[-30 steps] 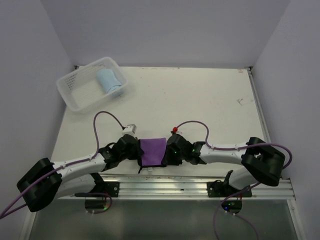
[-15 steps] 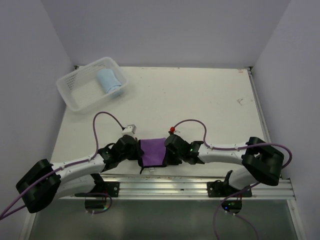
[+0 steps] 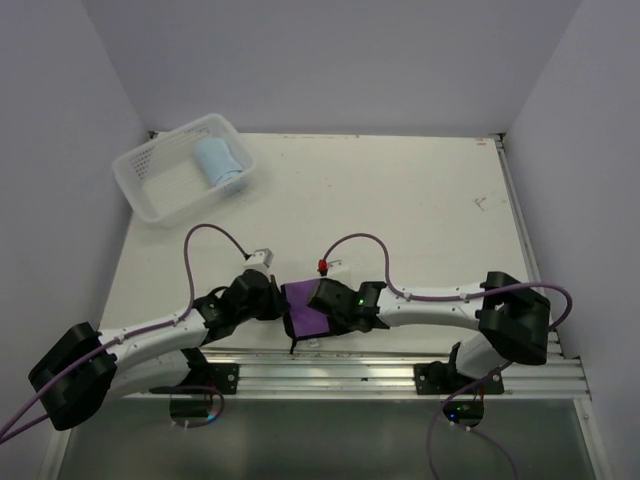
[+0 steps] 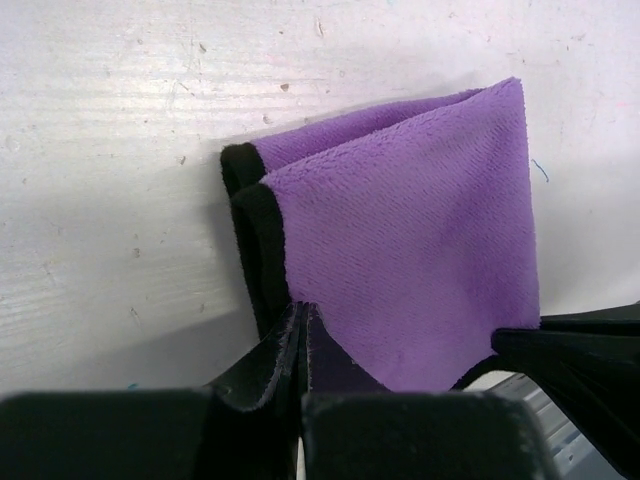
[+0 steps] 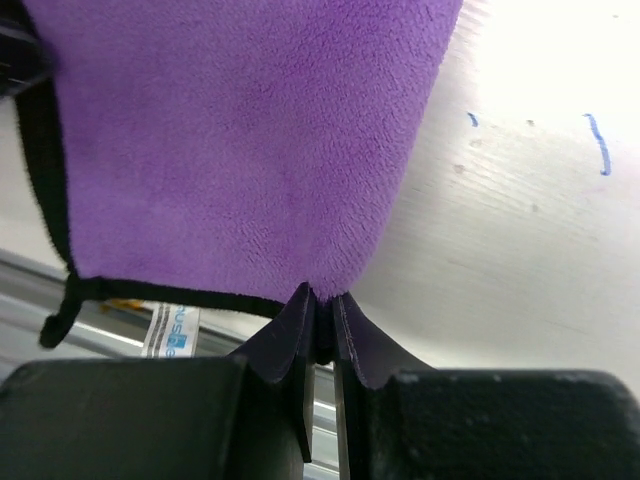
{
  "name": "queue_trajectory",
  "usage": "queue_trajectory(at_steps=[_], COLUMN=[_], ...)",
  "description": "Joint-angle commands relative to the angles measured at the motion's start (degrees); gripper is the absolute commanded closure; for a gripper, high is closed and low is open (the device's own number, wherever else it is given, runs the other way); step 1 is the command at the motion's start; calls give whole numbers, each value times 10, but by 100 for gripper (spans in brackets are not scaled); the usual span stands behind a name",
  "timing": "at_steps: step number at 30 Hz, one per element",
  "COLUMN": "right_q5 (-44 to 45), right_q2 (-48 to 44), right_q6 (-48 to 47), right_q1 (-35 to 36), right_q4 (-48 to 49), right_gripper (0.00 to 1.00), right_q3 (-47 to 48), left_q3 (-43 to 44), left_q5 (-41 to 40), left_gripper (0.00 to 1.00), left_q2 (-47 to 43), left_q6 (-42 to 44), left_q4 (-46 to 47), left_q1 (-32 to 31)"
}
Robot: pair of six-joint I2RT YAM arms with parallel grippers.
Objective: Roll the towels
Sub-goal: Roll the towel
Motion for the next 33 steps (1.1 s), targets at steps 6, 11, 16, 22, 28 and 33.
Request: queue_trajectory(at_steps=[6,11,16,22,28,33], right_q5=[124,158,184,181,204,216], right_q2=[31,33,43,23,-9,-30], right_q6=[-32,-37,-46,-66,-83,-102], right_q1=[39,51,60,61,67,68], right_q4=[-126,-149,-164,-128,-87,-65], right_gripper=[90,90,90,91,94,95], right_q3=[67,79,78,44,10,-10], left_q3=[14,15,28,47,62,82], left_q5=[20,30,38,49,78,114], left_gripper=[100,100,100,100,100,100], left_q2=[-15,-17,-25,-38,-29,23], left_q6=[-2,-7,-13,-17,-24,-28], left_q4=[33,36,29,21,41,99], left_q1=[-1,-1,-1,-1,-2,-2])
